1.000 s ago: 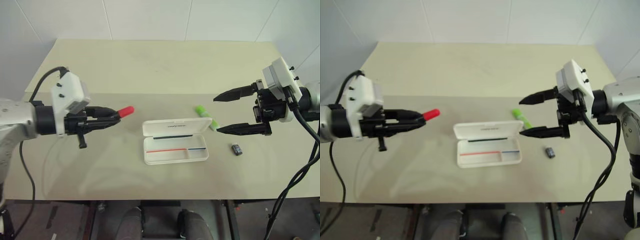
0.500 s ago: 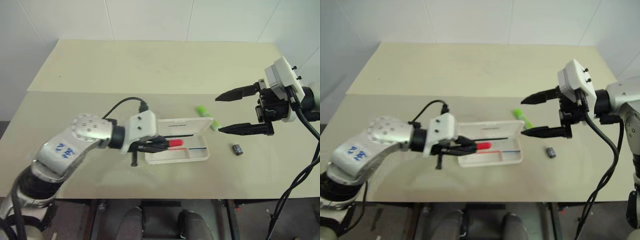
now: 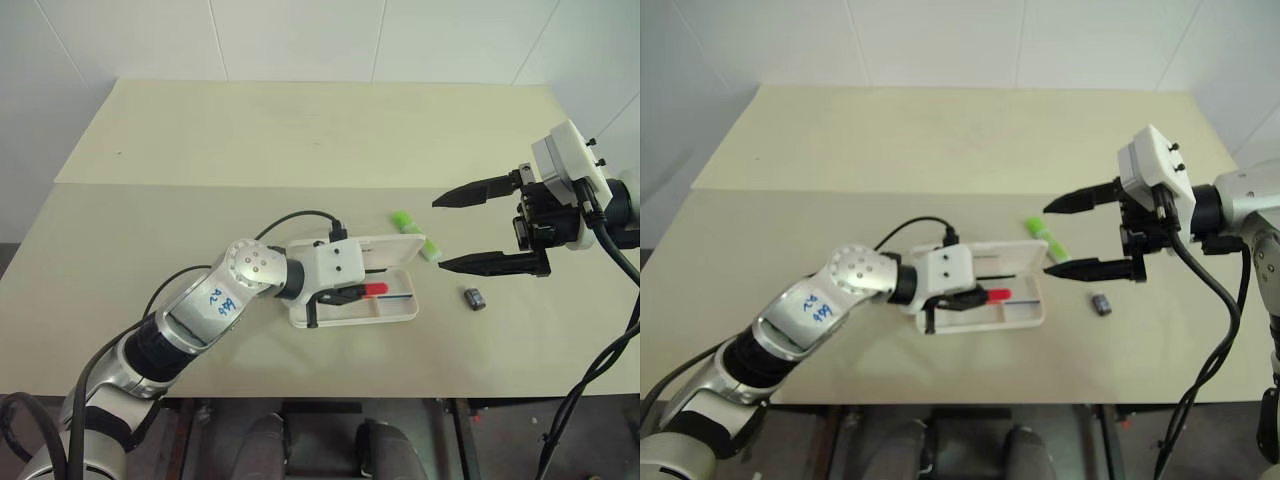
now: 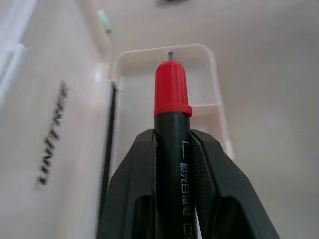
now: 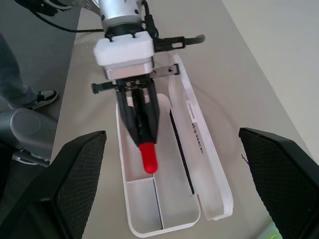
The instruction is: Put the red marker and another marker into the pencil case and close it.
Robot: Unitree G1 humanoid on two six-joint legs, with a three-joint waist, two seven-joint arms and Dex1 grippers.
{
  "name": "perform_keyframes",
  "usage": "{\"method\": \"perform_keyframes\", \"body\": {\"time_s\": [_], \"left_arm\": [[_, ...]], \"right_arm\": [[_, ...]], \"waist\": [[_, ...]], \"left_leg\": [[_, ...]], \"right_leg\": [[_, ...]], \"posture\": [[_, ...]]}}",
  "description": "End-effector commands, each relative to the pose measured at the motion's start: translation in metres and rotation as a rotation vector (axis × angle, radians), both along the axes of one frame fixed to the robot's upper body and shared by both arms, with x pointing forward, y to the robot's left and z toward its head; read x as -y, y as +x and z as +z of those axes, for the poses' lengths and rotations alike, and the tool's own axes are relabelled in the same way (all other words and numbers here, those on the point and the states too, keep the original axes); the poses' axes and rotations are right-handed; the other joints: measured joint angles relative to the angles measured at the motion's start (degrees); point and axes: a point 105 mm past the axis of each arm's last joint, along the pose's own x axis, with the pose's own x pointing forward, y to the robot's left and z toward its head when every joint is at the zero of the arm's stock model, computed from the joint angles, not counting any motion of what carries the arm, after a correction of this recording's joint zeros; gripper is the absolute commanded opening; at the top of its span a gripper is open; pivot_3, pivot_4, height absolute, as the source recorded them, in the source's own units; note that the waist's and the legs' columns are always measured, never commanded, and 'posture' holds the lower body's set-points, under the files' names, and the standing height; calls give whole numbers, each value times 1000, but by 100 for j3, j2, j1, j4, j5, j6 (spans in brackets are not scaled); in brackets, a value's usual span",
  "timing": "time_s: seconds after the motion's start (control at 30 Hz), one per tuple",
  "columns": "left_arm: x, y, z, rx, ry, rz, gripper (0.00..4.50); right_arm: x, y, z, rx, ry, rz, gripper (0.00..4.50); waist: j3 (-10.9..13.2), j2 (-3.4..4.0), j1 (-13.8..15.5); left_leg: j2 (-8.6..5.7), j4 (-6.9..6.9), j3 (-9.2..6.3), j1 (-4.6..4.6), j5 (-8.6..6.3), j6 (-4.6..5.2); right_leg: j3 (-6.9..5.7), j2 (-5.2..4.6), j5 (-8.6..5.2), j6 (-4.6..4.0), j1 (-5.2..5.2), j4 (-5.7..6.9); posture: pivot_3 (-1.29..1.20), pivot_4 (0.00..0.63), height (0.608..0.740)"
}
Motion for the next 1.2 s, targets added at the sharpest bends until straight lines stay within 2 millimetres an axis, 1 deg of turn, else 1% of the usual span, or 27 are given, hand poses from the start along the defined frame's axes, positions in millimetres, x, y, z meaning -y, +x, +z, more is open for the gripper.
{"method": "perform_keyframes", "body": {"time_s": [0.03, 0.27, 0.33, 0.4, 0.57, 0.63, 0.67, 0.73, 0.8, 0.9, 1.0, 1.1, 1.2], "left_arm": [[9, -3, 3, 53, 17, -46, 599], [11, -4, -1, 67, 39, -60, 599], [11, -3, 0, 75, 46, -60, 1370], [12, -3, 1, 82, 49, -59, 1970], [14, -2, 2, 103, 55, -58, 3674], [15, -4, 3, 108, 56, -66, 4274], [15, -5, 4, 108, 52, -73, 4473], [17, -8, 7, 103, 36, -82, 4473], [20, -14, 9, 60, 2, -90, 4473], [19, -17, 6, 11, -9, -48, 4473], [16, -18, 7, -28, -26, -8, 4473], [17, -20, 9, -69, -63, -3, 4473], [16, -25, 17, -129, -121, -1, 4473]], "right_arm": [[2, -7, 10, 42, 5, -5, 4500], [-1, -9, 9, 40, 5, -5, 4500], [-2, -10, 10, 41, 6, -8, 4500], [-2, -11, 10, 42, 7, -11, 4500], [-3, -11, 10, 42, 10, -14, 4500], [-3, -11, 10, 41, 12, -16, 4500], [-3, -11, 10, 41, 12, -16, 4500], [-3, -10, 10, 40, 13, -17, 4500], [-3, -9, 8, 29, 14, -19, 4500], [4, 0, -2, -2, 4, -59, 4500], [22, 19, -20, -43, -19, -172, 4500], [39, 34, -40, -89, -45, -277, 4500], [45, 43, -50, -112, -30, -326, 4500]], "waist": [[0, 0, 3], [0, 0, 2], [0, 0, 7], [0, 0, 7], [0, 0, 5], [0, 0, 4], [0, 0, 4], [0, 0, 4], [0, 0, 6], [0, 0, 4], [0, 0, 1], [0, 0, 5], [0, 2, -1]], "left_leg": [[0, 0, 0, 0, 0, 0], [1, 13, -3, 1, -1, 2], [1, 13, -4, 1, -1, 2], [1, 16, -5, 1, -2, 3], [1, 23, -10, 2, -3, 5], [1, 23, -10, 1, -3, 5], [1, 23, -10, 1, -3, 5], [1, 22, -10, 1, -3, 5], [1, 23, -10, 1, -3, 5], [1, 24, -11, 1, -4, 7], [1, 25, -14, 4, -4, 7], [1, 28, -14, 4, -4, 7], [1, 26, -14, 2, -4, 7]], "right_leg": [[0, 0, 0, 0, 0, 0], [-1, 0, 0, 0, 5, 3], [-2, 0, 0, 0, 7, 2], [-4, 0, 0, 0, 10, 1], [-7, 0, 0, 0, 15, 2], [-8, 0, 0, 0, 16, 2], [-8, 0, 0, 0, 16, 2], [-8, 0, 0, 0, 15, 2], [-8, 0, 0, 0, 16, 2], [-8, 0, 0, 0, 19, 1], [-11, 0, 0, 0, 23, 1], [-11, -1, 0, 0, 23, 2], [-11, -1, 0, 0, 22, 2]], "posture": [[0, 150, 740], [0, 150, 740], [0, 150, 740], [0, 150, 740], [0, 150, 740], [0, 150, 740], [0, 150, 740], [0, 150, 740], [0, 150, 740], [0, 150, 740], [0, 150, 740], [0, 150, 740], [0, 150, 740]]}}
